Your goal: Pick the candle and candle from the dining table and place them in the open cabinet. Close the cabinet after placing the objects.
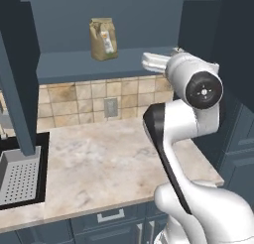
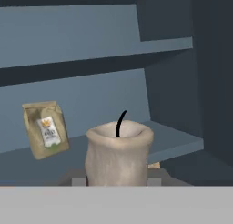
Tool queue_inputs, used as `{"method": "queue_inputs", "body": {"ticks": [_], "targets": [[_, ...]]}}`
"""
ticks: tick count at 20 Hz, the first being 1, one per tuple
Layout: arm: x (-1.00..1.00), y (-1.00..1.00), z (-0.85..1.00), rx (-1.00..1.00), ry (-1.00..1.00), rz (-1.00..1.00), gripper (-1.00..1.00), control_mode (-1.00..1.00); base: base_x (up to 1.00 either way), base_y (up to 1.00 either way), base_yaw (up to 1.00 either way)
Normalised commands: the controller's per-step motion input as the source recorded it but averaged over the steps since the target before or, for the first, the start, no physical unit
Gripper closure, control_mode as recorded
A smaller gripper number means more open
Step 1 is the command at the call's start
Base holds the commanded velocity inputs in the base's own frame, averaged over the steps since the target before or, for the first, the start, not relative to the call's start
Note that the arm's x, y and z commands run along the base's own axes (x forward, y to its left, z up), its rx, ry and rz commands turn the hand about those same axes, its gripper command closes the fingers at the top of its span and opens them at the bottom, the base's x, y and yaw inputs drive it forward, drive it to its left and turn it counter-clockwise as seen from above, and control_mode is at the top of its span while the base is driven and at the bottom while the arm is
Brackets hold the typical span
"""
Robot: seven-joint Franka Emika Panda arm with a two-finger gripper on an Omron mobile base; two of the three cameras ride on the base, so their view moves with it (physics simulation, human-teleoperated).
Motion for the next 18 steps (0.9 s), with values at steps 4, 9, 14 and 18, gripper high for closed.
{"method": "queue_inputs", "body": {"ticks": [4,9,14,18], "targets": [[0.25,-0.17,0.28,0.01,0.00,-0.02,1.00,-1.00,0.00,0.00,0.00],[0.03,-0.32,0.03,0.01,0.01,0.13,1.00,-1.00,0.00,0.00,0.00],[0.13,-0.04,-0.03,-0.03,0.07,0.20,1.00,-1.00,0.00,0.00,0.00],[0.14,0.04,-0.26,-0.18,0.09,0.14,1.00,-1.00,0.00,0.00,0.00]]}}
